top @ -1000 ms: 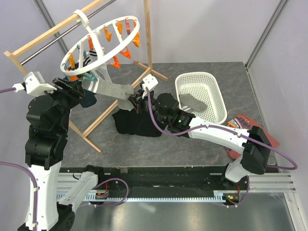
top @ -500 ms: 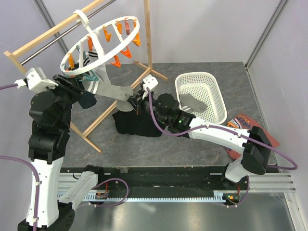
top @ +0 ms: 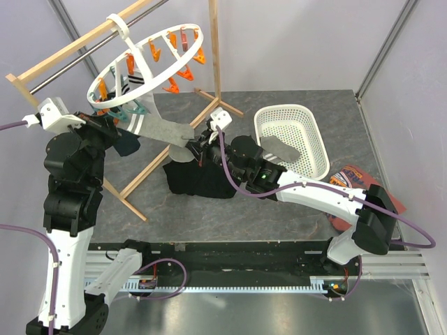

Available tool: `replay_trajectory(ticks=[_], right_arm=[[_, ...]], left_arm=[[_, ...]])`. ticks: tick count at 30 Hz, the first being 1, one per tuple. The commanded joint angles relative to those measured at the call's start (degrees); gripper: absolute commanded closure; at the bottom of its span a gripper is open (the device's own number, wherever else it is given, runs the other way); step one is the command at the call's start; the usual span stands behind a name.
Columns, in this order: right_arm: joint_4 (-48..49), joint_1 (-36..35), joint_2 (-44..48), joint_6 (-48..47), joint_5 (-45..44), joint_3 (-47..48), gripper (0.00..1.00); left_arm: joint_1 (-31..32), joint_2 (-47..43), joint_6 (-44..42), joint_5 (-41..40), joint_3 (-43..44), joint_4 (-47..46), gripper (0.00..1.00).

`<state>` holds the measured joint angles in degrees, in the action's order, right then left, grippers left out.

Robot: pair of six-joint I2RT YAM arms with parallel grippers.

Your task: Remove the socks clipped to the hanger

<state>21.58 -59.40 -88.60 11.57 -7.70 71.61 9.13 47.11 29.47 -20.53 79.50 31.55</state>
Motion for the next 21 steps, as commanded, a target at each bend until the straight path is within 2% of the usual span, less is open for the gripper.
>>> replay_trajectory(ticks=[1,10,12,13,14,17,21], right_arm=[[1.18,0.16,3.25,1.52,0.23,0.45,1.0],[0.48,0.16,1.94,2.58,-0.21,2.04,1.0],[0.39,0.16,1.76,2.84,-0.21,2.21,1.0],[0.3,0.16,1.76,2.75,-0.21,2.21,1.0],[0.3,0.16,1.76,2.75,-0.21,2.3,1.0],[0.3,0.16,1.67,2.93,-0.21,2.74,1.0],[-0.14,0.16,1.41,2.93,-0.03,3.35,1.0]], left_arm=[[0.02,-0.53,-2.14,-0.91,-0.31,-2.37,0.98],[0.02,0.52,-3.54,1.2,0.3,-1.76,0.96],[0.02,0.35,-3.55,0.67,0.39,-1.32,0.85],[0.02,0.26,-3.55,0.58,0.39,-1.06,0.69],[0.02,0.0,-3.63,0.24,0.47,-0.88,0.63],[0.02,-0.61,-5.12,-1.08,-0.4,-0.88,0.55],[0.02,-0.8,-5.13,-2.93,-1.19,0.09,0.52]])
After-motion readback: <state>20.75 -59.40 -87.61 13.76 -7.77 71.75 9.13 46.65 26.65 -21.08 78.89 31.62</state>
